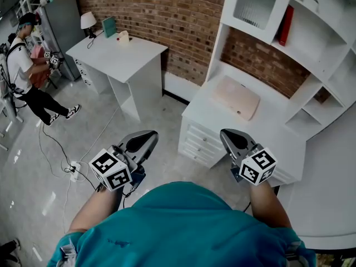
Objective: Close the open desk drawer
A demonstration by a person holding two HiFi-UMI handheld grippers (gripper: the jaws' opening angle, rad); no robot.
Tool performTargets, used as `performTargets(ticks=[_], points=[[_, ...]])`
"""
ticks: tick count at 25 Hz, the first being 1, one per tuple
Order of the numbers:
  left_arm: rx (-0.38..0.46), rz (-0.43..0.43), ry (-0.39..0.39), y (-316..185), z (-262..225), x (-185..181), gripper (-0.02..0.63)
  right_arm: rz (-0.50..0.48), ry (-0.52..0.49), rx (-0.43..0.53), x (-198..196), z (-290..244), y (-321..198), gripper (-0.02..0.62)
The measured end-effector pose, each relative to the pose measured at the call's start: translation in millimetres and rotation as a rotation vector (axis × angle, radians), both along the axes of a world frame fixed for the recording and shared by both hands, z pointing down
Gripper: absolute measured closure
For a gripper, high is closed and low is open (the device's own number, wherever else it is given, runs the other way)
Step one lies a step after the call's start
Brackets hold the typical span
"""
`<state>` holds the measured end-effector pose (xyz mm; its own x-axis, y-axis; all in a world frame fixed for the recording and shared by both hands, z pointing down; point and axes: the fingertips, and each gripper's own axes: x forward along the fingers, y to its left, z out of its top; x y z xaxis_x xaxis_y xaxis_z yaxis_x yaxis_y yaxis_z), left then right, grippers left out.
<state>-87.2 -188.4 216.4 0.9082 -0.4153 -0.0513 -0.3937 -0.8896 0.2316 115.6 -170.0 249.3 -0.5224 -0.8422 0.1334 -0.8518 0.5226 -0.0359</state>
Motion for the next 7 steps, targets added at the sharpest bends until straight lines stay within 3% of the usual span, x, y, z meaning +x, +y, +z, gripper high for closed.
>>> performTargets(ticks=[7], points=[[0.003, 0.005, 0.003, -0.4, 2.5, 2.6, 0.600, -0.002, 0.006, 0.000, 2.1, 2.5, 0.1, 0.575]])
